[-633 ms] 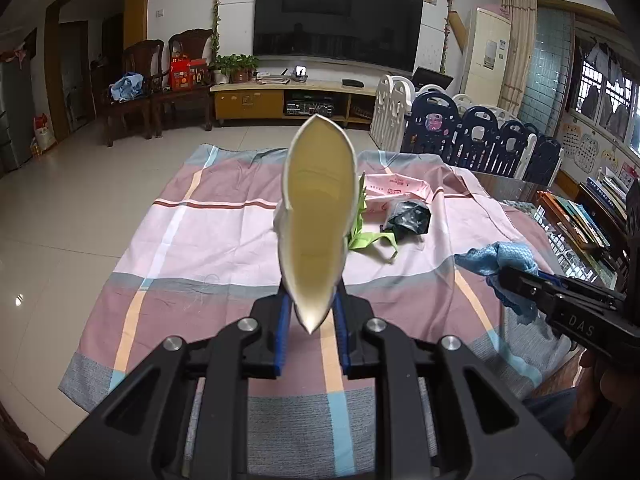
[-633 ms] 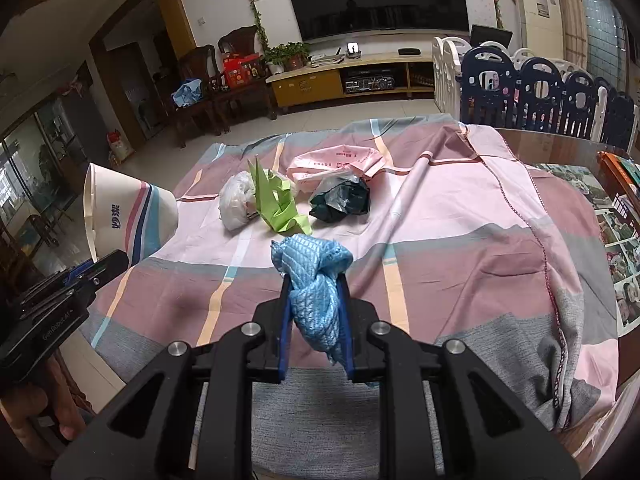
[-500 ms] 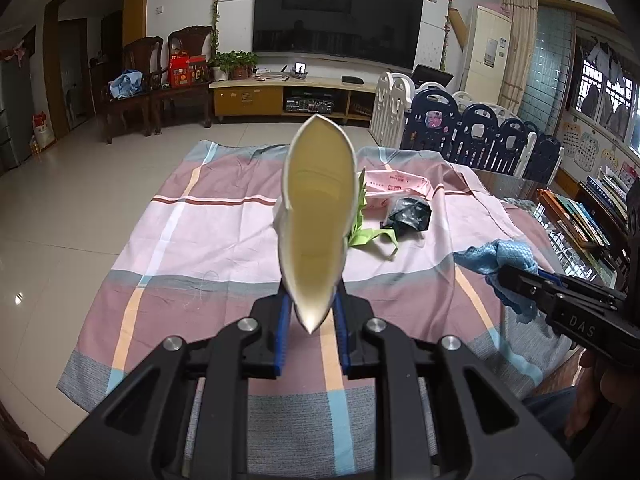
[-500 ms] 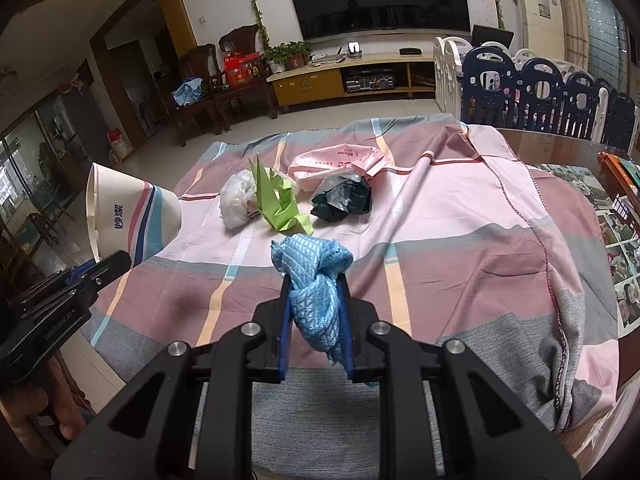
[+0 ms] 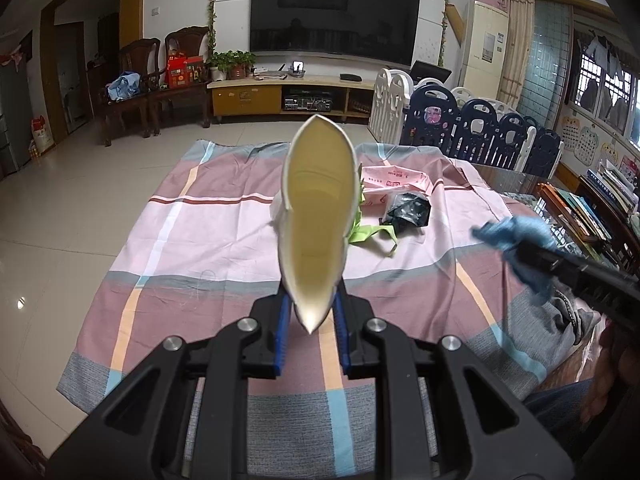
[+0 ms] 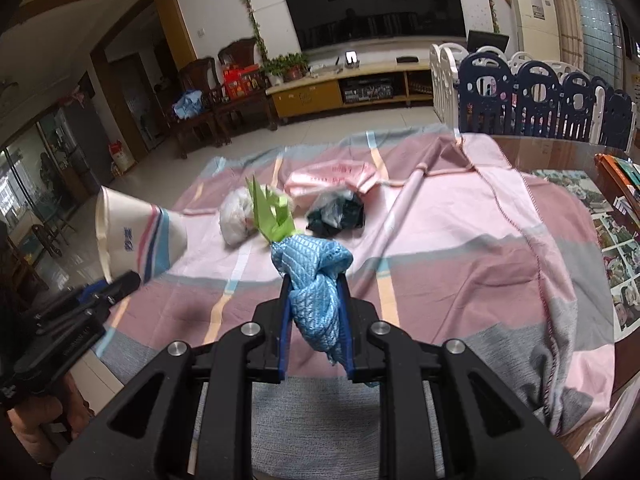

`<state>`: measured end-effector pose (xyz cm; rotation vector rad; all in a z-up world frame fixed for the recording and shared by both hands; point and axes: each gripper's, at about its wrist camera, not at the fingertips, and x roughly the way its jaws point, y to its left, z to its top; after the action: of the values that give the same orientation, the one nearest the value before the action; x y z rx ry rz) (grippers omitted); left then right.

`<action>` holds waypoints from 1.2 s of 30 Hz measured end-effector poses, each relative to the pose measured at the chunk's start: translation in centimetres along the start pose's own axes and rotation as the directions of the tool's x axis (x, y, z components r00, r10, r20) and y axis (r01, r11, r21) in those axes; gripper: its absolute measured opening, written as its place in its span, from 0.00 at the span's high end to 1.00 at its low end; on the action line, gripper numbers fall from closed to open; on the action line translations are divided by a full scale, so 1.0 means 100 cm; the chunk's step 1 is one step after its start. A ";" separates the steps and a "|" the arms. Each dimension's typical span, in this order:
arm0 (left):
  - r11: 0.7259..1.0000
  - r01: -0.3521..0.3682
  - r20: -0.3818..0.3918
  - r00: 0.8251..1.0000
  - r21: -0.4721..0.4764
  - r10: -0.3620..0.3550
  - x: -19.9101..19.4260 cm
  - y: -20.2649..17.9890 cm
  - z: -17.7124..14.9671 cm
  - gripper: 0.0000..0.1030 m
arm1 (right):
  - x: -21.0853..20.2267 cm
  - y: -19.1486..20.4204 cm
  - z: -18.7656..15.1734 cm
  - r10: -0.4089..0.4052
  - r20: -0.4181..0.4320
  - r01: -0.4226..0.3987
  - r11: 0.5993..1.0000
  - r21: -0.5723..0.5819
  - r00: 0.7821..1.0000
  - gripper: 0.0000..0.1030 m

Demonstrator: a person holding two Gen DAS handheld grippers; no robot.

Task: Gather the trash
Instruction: 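Carry the paper cup and blue mask to the wastebasket and drop them, then bring both tools back over the table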

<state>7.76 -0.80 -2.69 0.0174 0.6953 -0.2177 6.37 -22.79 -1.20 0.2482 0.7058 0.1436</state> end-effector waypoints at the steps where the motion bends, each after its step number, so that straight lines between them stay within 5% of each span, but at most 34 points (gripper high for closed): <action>1: 1.000 0.004 -0.003 1.000 -0.005 -0.004 0.001 0.000 0.000 0.80 | -0.011 -0.005 0.005 -0.001 0.030 0.001 1.000 0.000 1.000 0.80; 5: 1.000 0.010 -0.006 1.000 0.004 -0.010 0.002 0.000 -0.001 0.80 | -0.084 -0.044 0.023 -0.053 0.152 0.053 0.999 0.006 0.987 0.80; 9: 0.999 0.026 -0.002 1.000 0.026 -0.026 0.001 -0.006 -0.003 0.80 | -0.165 -0.106 0.011 -0.202 0.203 0.198 0.979 0.042 0.958 0.79; 13: 0.996 0.053 -0.001 0.999 0.067 -0.054 0.001 -0.019 -0.005 0.80 | -0.209 -0.169 -0.042 -0.374 0.138 0.366 0.927 0.084 0.917 0.73; 16: 0.984 0.147 -0.006 0.989 0.103 -0.148 -0.001 -0.036 -0.006 0.80 | -0.212 -0.208 -0.092 -0.485 0.038 0.482 0.873 0.068 0.874 0.39; 19: 0.957 0.235 -0.010 0.971 0.172 -0.237 -0.013 -0.073 -0.006 0.80 | -0.210 -0.248 -0.139 -0.533 -0.086 0.540 0.833 0.121 0.841 0.34; 22: 0.906 0.365 -0.031 0.930 0.215 -0.367 -0.039 -0.129 0.000 0.80 | -0.244 -0.259 -0.153 -0.532 -0.047 0.527 0.818 0.230 0.846 0.33; 25: 0.822 0.490 -0.103 0.870 0.291 -0.483 -0.063 -0.211 -0.001 0.77 | -0.282 -0.251 -0.138 -0.553 0.075 0.514 0.809 0.286 0.830 0.30; 27: 0.740 0.585 -0.190 0.810 0.332 -0.554 -0.075 -0.273 -0.008 0.77 | -0.303 -0.241 -0.117 -0.552 0.154 0.497 0.819 0.289 0.820 0.28; 28: 0.690 0.642 -0.243 0.766 0.334 -0.595 -0.080 -0.305 -0.014 0.77 | -0.309 -0.237 -0.105 -0.551 0.183 0.492 0.822 0.286 0.814 0.27; 31: 0.593 0.736 -0.346 0.677 0.328 -0.649 -0.086 -0.369 -0.037 0.70 | -0.337 -0.226 -0.077 -0.550 0.267 0.483 0.830 0.279 0.791 0.23; 32: 0.575 0.749 -0.388 0.662 0.329 -0.641 -0.083 -0.392 -0.046 0.48 | -0.344 -0.221 -0.070 -0.545 0.288 0.477 0.835 0.274 0.788 0.23; 34: 0.592 0.732 -0.413 0.680 0.337 -0.606 -0.076 -0.412 -0.057 0.20 | -0.350 -0.212 -0.061 -0.539 0.304 0.473 0.840 0.266 0.785 0.22; 36: 0.648 0.673 -0.377 0.738 0.356 -0.560 -0.069 -0.412 -0.060 0.19 | -0.349 -0.206 -0.056 -0.521 0.297 0.462 0.852 0.247 0.800 0.21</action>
<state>-9.64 -39.23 -0.53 0.2826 0.8536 -1.0816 -22.62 -49.06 10.85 0.2299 0.3989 -0.4576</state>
